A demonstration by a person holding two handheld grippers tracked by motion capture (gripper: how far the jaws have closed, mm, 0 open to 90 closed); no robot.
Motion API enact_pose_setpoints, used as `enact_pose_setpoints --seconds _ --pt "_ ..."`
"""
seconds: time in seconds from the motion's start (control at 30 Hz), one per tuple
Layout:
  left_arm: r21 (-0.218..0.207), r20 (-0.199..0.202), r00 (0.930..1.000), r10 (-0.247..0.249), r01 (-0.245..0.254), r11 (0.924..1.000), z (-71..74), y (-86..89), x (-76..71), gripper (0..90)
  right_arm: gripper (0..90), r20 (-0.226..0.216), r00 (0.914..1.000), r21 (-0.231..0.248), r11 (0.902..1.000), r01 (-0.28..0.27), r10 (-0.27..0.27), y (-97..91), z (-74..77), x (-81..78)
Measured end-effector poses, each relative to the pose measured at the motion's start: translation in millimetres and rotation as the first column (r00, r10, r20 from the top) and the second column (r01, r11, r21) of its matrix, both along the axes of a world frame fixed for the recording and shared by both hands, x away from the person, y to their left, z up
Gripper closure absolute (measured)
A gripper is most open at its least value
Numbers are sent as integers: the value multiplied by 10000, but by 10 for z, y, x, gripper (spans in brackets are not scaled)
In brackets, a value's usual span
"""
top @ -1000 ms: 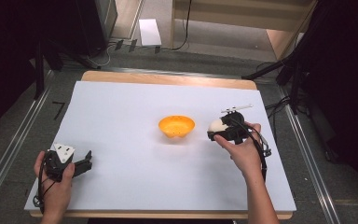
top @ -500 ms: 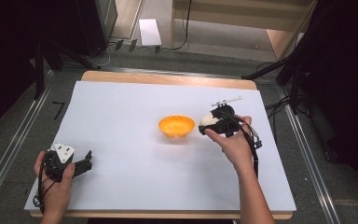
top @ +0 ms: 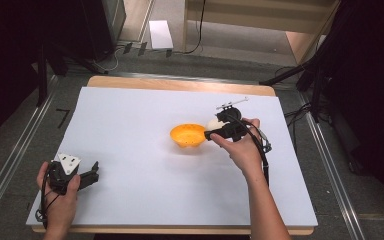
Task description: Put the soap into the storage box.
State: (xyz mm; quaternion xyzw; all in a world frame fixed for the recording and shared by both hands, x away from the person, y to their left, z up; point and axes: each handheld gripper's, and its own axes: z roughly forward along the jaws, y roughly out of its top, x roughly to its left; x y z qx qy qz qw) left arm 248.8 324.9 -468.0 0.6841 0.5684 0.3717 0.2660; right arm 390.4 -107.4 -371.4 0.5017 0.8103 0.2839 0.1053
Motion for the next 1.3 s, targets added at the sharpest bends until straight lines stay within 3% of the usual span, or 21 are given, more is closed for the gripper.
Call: enact_pose_setpoints --seconds 0.63,1.3 --pt "-10 31 10000 -14 14 10000 0 2 -1 142 239 -82 9994 27 9994 -337 337 276 0 95" --pt "-91 69 10000 -5 5 10000 4 9 -7 142 239 -544 9974 88 9989 -461 465 527 -191 202"
